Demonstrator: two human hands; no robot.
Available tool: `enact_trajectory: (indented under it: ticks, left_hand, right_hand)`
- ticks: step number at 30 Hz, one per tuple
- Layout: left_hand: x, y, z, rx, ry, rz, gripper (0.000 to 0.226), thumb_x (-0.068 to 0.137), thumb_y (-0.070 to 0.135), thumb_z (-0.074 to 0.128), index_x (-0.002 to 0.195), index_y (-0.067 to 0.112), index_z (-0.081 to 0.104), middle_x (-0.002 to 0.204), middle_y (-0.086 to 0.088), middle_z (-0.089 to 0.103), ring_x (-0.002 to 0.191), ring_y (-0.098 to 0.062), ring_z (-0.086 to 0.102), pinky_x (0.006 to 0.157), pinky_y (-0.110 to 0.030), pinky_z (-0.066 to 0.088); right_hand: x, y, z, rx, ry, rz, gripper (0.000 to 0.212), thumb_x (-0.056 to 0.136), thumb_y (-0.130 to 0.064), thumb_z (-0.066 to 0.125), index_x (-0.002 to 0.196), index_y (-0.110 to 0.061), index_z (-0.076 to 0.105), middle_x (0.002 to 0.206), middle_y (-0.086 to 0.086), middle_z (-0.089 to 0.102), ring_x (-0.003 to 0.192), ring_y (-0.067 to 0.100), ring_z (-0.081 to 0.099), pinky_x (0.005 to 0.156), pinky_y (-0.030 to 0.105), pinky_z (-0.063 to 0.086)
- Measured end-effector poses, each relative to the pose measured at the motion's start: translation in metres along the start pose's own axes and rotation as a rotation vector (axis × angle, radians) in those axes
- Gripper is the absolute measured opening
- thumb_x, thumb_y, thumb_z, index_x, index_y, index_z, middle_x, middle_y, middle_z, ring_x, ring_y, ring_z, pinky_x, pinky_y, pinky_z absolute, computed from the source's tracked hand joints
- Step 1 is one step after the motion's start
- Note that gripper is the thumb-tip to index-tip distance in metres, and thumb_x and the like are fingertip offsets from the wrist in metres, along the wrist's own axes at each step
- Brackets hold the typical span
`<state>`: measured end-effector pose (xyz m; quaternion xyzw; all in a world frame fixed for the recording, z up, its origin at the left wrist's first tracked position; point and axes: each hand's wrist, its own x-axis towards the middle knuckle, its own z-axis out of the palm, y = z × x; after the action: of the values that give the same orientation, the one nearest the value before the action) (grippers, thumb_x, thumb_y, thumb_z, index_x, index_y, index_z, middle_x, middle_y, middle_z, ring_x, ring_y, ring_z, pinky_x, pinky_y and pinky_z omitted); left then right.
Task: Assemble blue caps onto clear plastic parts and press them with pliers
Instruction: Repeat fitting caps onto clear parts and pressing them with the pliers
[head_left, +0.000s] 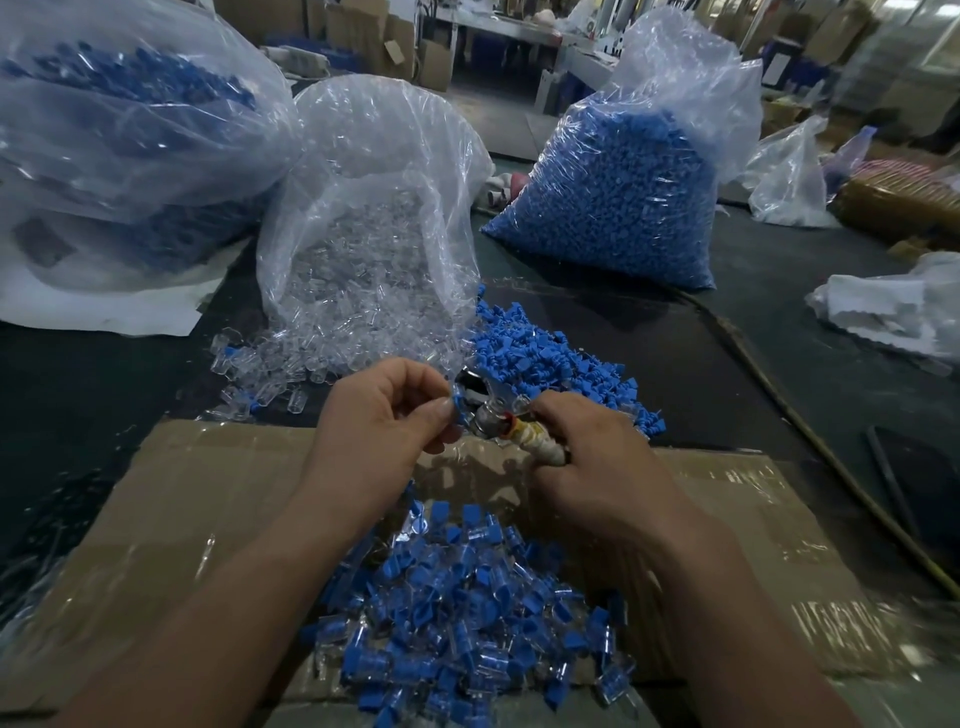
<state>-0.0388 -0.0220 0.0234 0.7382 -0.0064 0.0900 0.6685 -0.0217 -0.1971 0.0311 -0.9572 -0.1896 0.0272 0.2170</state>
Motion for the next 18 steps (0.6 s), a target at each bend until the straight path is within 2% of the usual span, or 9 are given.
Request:
enact_trajectory:
  ticks: [3, 8, 12, 18]
  left_hand:
    - [0.0001, -0.0009, -0.0005, -0.003, 0.000, 0.003, 0.025, 0.080, -0.009, 0.060, 0.071, 0.015, 0.060, 0.058, 0.001, 0.063, 0.052, -0.004, 0.062, 0.054, -0.016, 0.052]
    - [-0.0016, -0.0002, 0.0009, 0.005, -0.004, 0.021, 0.025, 0.080, -0.009, 0.059, 0.072, 0.014, 0.059, 0.061, -0.001, 0.062, 0.051, -0.003, 0.061, 0.053, -0.014, 0.051]
    - [-0.0034, -0.0007, 0.0030, 0.042, 0.024, 0.038, 0.026, 0.081, -0.008, 0.060, 0.071, 0.016, 0.059, 0.063, -0.002, 0.062, 0.052, -0.002, 0.061, 0.054, -0.013, 0.050]
    - [-0.0049, 0.0011, 0.0036, 0.085, 0.049, 0.041, 0.028, 0.081, -0.008, 0.059, 0.070, 0.018, 0.057, 0.064, -0.003, 0.061, 0.053, -0.003, 0.061, 0.054, -0.015, 0.051]
  right_hand:
    - [-0.0007, -0.0003, -0.0015, -0.003, -0.002, 0.006, 0.017, 0.079, -0.024, 0.058, 0.086, -0.030, 0.045, 0.080, -0.015, 0.045, 0.073, 0.001, 0.039, 0.064, 0.024, 0.035]
    - [-0.0026, -0.0044, -0.0021, 0.005, 0.005, 0.022, 0.025, 0.078, -0.023, 0.058, 0.069, -0.035, 0.038, 0.073, -0.016, 0.046, 0.069, 0.000, 0.041, 0.059, 0.022, 0.032]
    - [-0.0039, -0.0077, -0.0027, 0.062, 0.023, 0.050, 0.023, 0.076, -0.023, 0.060, 0.066, -0.033, 0.042, 0.067, -0.014, 0.051, 0.067, 0.002, 0.047, 0.057, 0.026, 0.036]
    - [-0.0046, -0.0094, -0.0022, 0.070, 0.038, 0.069, 0.024, 0.073, -0.020, 0.061, 0.063, -0.032, 0.043, 0.063, -0.013, 0.051, 0.064, 0.003, 0.048, 0.054, 0.024, 0.035]
